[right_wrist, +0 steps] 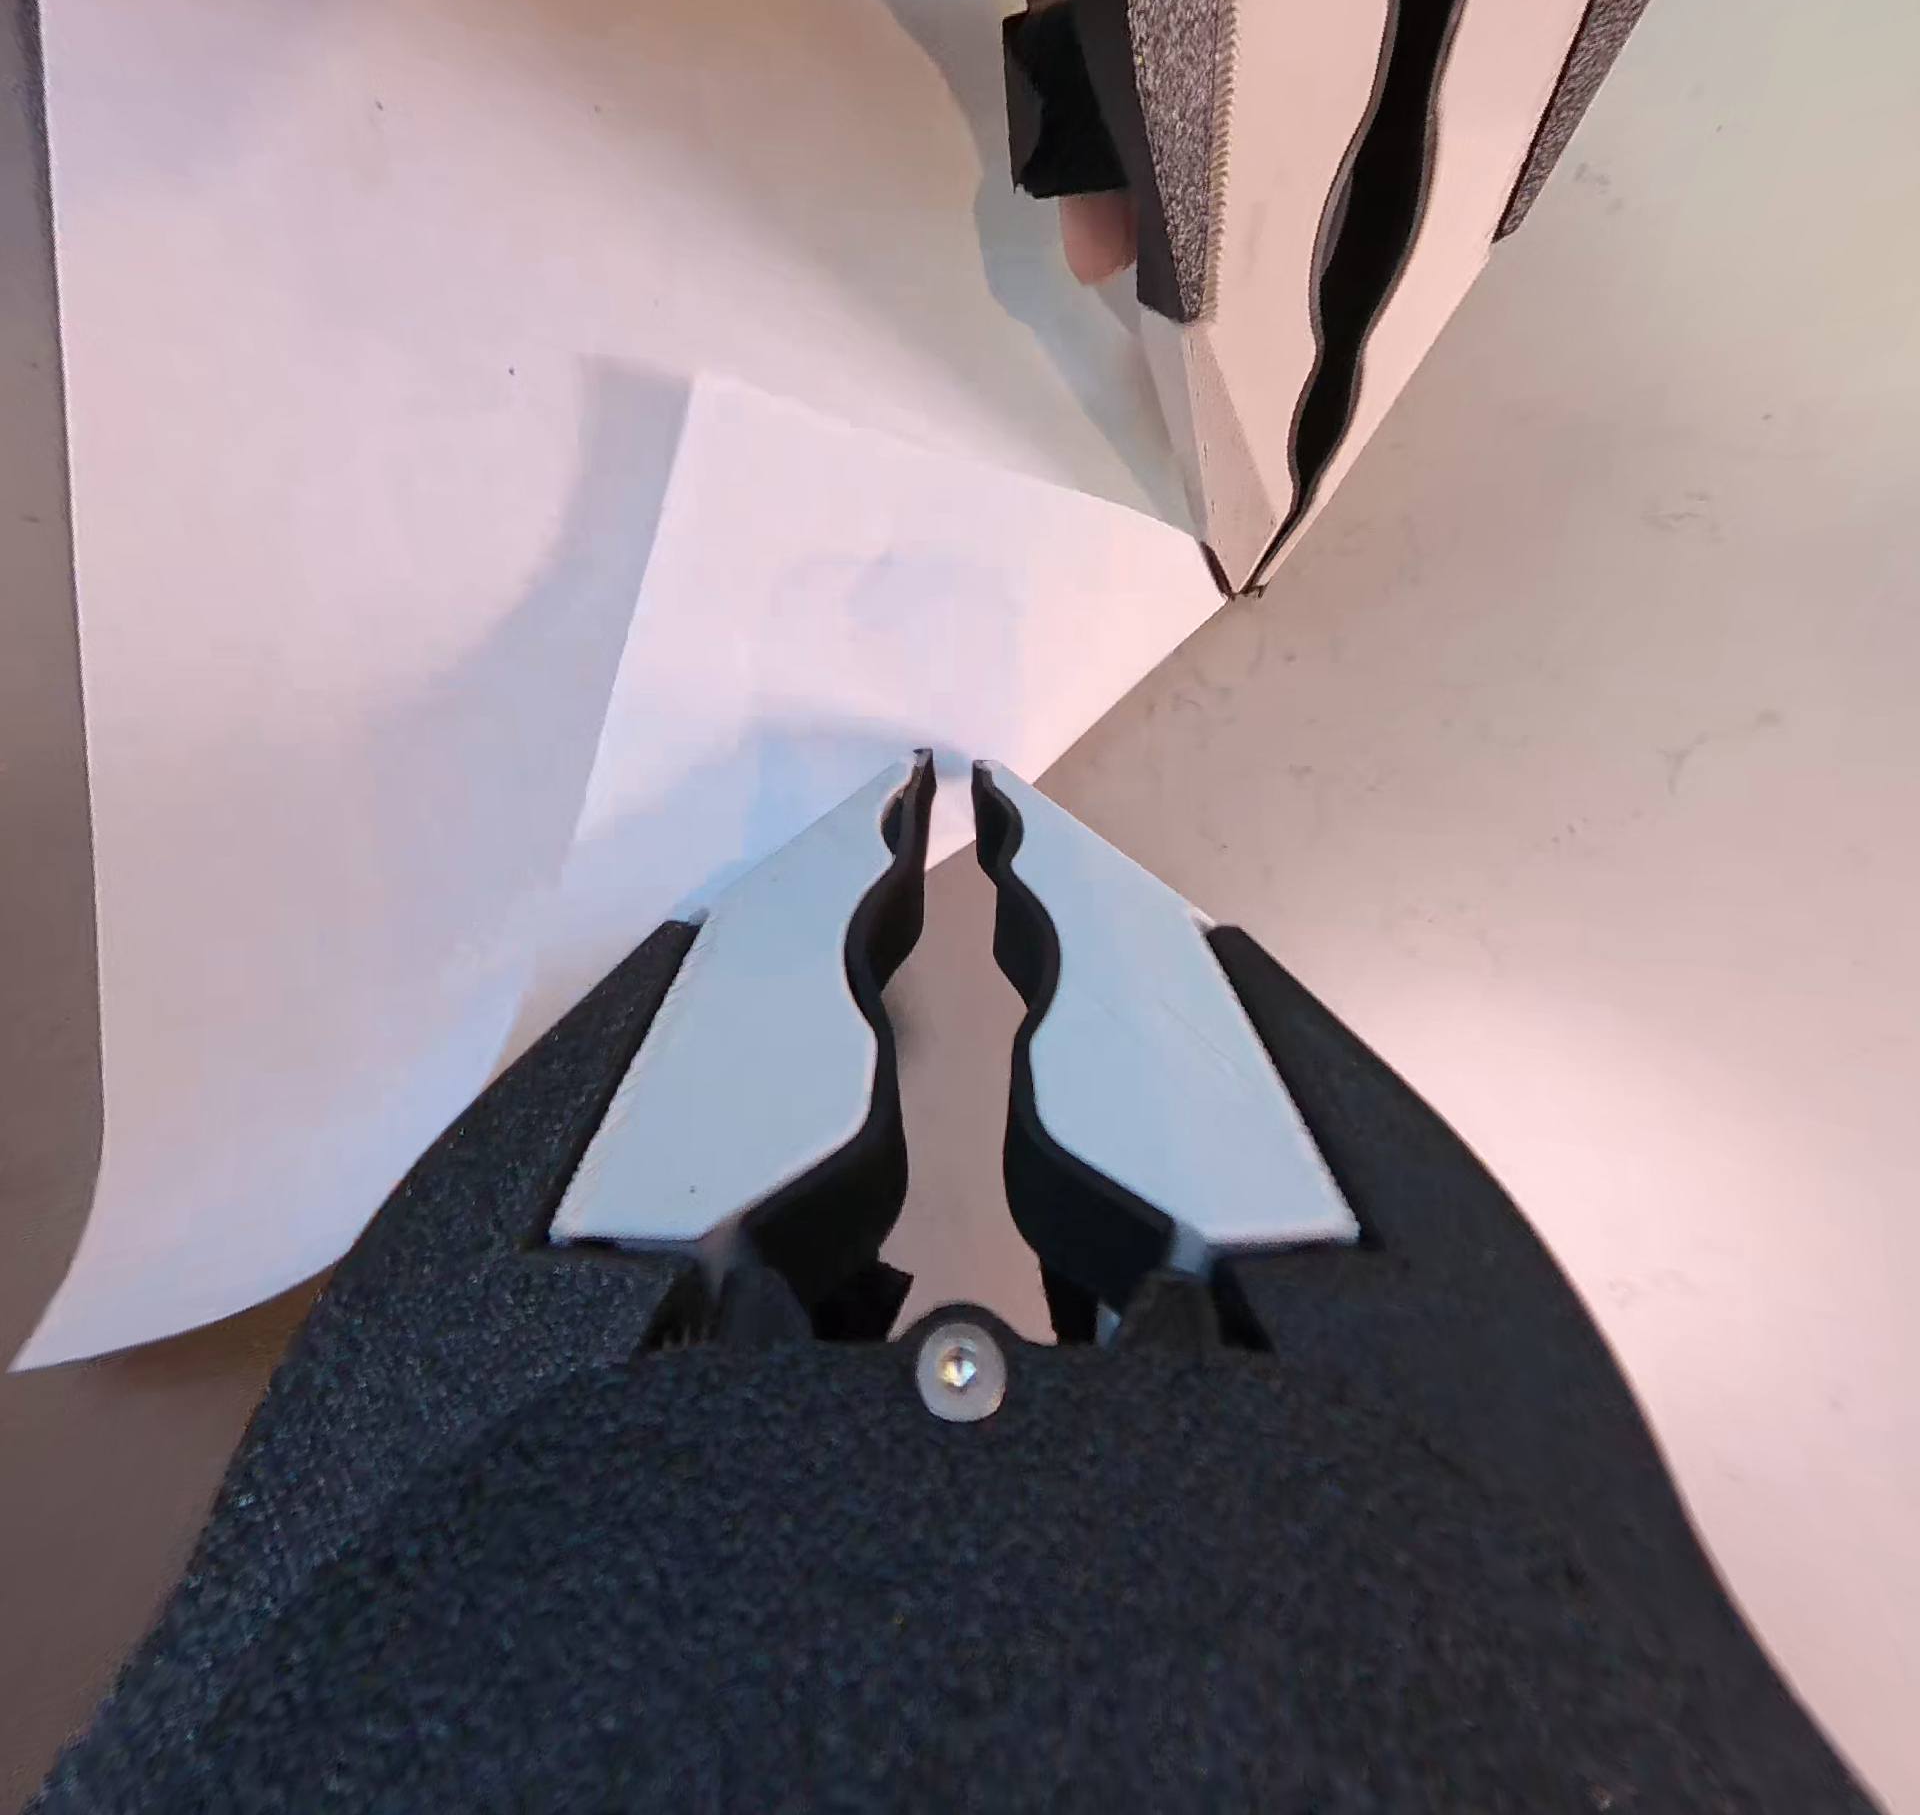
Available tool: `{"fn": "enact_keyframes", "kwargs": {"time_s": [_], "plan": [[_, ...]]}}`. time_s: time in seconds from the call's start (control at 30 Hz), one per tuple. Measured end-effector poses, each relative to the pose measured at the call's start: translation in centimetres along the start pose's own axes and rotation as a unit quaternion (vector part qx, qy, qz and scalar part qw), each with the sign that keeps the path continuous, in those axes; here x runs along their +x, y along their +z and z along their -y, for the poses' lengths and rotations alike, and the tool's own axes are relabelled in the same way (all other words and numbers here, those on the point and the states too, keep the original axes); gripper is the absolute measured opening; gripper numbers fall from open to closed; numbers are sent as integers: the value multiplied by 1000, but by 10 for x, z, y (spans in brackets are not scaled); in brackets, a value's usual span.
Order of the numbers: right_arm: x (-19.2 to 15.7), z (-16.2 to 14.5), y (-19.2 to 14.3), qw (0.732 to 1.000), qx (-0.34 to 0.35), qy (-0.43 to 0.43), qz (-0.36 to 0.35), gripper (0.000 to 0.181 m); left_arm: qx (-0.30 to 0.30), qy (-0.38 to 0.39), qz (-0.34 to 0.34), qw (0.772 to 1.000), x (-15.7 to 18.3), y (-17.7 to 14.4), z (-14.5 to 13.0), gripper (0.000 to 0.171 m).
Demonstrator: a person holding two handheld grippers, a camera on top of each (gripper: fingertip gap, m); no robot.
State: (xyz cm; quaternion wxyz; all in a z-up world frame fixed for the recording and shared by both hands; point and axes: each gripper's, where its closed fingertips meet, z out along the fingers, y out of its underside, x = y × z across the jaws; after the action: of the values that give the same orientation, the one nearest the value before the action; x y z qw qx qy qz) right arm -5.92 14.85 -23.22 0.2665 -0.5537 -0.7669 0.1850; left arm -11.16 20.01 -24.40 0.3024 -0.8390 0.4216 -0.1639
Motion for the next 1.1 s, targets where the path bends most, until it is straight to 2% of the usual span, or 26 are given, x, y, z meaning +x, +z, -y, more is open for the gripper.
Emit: {"fn": "enact_keyframes", "kwargs": {"time_s": [0.37,0.53,0.67,0.73,0.83,0.9,0.97,1.1], "plan": [[7,-8,-14,998,-30,-44,27,7,-1,6,-46,999,1,-1,-1,0],[-2,20,-36,996,48,11,72,26,-19,34,-11,999,1,-1,-1,0],[-25,31,-55,984,90,71,135,60,-20,29,-6,999,1,-1,-1,0],[-30,24,-51,988,75,72,113,59,-16,26,-9,999,1,-1,-1,0],[-16,-3,-39,1000,14,22,5,28,-12,29,-11,999,1,-1,-1,0],[-12,-5,-40,999,24,1,-33,7,-10,29,-11,999,1,-1,-2,0],[-8,-10,-44,995,20,-45,-82,0,-9,30,-9,999,1,-1,-2,0],[-14,-23,-42,974,-17,-159,-158,0,-7,33,-8,999,1,0,-2,0]]}}
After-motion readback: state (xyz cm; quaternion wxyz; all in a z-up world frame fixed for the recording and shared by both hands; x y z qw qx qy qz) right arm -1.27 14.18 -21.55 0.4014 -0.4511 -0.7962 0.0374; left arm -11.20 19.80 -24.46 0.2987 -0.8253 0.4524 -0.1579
